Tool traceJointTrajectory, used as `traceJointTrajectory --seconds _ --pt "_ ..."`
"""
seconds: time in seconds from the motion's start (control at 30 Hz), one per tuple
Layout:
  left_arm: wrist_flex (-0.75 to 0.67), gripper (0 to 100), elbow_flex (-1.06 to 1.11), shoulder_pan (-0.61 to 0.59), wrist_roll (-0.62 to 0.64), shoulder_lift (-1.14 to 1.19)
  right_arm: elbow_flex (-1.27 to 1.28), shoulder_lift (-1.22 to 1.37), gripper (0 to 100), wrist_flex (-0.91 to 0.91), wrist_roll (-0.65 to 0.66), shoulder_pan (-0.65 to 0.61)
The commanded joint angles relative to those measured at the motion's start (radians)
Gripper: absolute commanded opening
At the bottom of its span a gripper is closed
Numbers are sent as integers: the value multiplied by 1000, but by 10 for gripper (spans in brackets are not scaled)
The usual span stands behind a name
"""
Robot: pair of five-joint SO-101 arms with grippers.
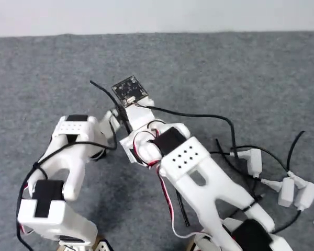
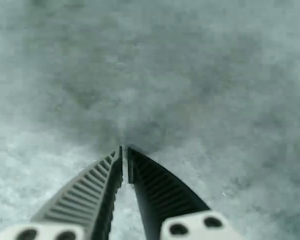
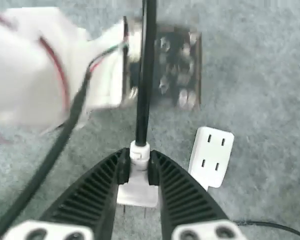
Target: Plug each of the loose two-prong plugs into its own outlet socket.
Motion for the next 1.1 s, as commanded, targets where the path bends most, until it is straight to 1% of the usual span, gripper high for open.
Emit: traceJointTrajectory --seconds 0.0,0.1,0.17,0.3,0.4,0.53,0.63,0.77,1.07 --pt "-97 12 145 20 -54 -170 -35 35 8 -19 -3 21" --pt "-230 12 323 44 -54 -330 -57 64 8 -16 -2 28" --pt "-281 12 383 44 -52 -405 -57 70 8 -16 -2 28" --pt "-316 12 394 43 -37 -405 -57 70 8 -16 17 48" --pt "-353 12 394 23 34 -405 -60 81 8 -44 77 107" --pt "-359 13 394 15 43 -405 -48 84 8 -101 222 186" --pt "-359 13 394 15 43 -405 5 82 8 -199 295 246" --pt "-358 13 395 15 43 -405 109 82 8 -348 393 251" --pt "-356 13 397 12 43 -405 147 84 8 -377 405 249"
